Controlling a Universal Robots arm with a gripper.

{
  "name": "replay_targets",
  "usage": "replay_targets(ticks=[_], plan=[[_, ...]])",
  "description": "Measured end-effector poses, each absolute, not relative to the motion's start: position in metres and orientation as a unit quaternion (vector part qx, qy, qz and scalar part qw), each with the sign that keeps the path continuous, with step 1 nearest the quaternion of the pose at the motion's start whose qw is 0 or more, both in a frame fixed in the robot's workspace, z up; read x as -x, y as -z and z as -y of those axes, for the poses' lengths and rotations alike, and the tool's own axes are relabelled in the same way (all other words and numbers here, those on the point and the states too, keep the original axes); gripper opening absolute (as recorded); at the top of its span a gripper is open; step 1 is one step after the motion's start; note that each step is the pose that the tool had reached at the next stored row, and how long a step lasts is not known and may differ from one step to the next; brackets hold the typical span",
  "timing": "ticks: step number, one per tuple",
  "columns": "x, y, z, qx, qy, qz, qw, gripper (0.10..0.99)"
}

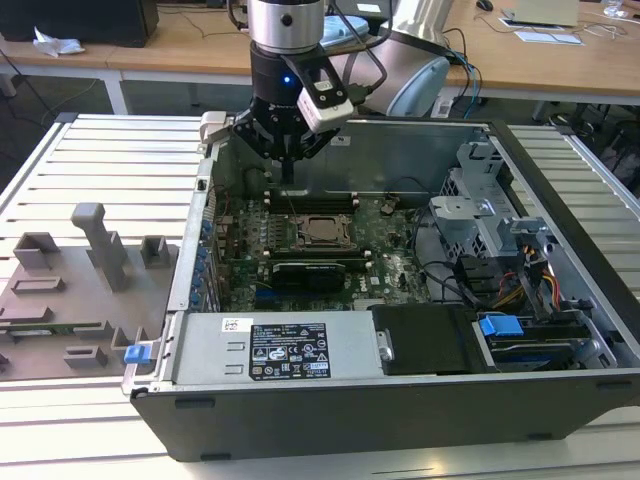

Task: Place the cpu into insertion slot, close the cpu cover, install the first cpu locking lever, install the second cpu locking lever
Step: 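Install the first cpu locking lever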

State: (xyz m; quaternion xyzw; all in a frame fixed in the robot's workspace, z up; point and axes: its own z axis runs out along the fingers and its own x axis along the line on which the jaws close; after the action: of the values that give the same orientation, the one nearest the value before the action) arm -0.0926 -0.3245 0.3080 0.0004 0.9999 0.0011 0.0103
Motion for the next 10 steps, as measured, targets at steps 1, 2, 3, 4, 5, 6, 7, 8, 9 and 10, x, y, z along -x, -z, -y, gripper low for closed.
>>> replay_targets(ticks=[1,2,3,4,5,6,7,8,9,10], plan=[[0.0927,-0.3071,0.3245,0.0,-0.001,-1.0,0.01,0.106],[0.0928,-0.3067,0.3245,0.0,-0.001,-1.0,0.01,0.106],[0.0928,-0.3063,0.3245,0.0,-0.001,-1.0,0.01,0.106],[0.0929,-0.3055,0.3245,0.0,-0.001,-1.0,0.01,0.106],[0.0929,-0.3046,0.3245,0.0,-0.001,-1.0,0.01,0.106],[0.0929,-0.3034,0.3245,0.0,-0.001,-1.0,0.01,0.106],[0.0929,-0.3017,0.3245,0.0,-0.001,-1.0,0.01,0.106],[0.0929,-0.3007,0.3245,0.0,-0.001,-1.0,0.01,0.106],[0.0929,-0.2989,0.3245,0.0,-0.001,-1.0,0.01,0.106],[0.0929,-0.2975,0.3245,0.0,-0.001,-1.0,0.01,0.106]])
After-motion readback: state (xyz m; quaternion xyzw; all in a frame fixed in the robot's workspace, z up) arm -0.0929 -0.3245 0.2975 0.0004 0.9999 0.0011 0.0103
